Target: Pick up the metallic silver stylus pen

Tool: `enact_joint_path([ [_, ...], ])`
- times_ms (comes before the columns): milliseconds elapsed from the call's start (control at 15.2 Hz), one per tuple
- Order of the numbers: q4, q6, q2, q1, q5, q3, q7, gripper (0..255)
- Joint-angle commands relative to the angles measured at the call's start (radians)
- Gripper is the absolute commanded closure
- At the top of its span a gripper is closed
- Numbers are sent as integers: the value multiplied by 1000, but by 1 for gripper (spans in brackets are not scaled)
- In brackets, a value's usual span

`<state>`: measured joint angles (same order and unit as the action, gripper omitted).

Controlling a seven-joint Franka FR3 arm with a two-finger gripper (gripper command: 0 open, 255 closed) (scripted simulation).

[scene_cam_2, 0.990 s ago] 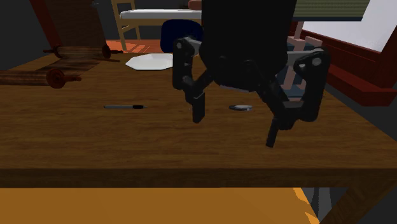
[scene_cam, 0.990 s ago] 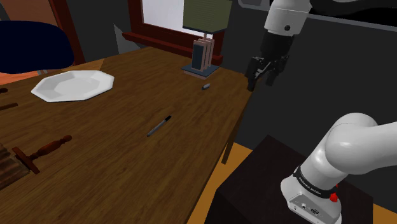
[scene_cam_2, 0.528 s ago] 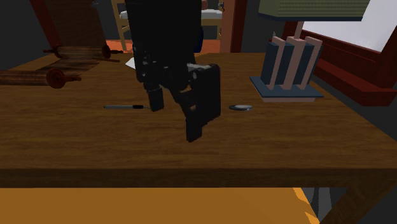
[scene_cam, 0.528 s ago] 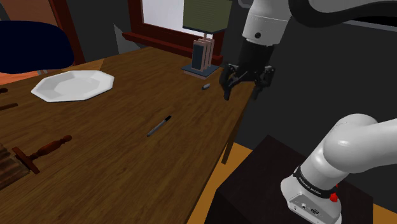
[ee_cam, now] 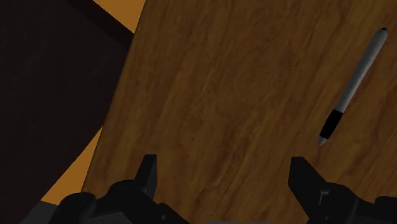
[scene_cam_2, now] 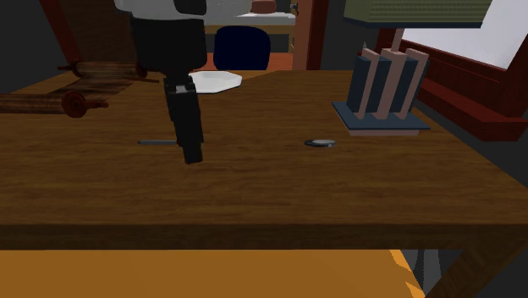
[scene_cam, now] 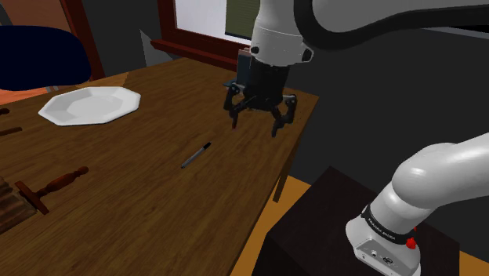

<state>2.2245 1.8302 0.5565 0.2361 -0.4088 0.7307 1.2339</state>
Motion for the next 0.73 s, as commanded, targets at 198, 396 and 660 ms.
enact_joint_path([
  [198,-136,102,-184,151,57,198,319,0],
  [396,-228,158,-331,265,166,348,540,0],
  [660,-196,200,-345,268,174,362,548,0],
])
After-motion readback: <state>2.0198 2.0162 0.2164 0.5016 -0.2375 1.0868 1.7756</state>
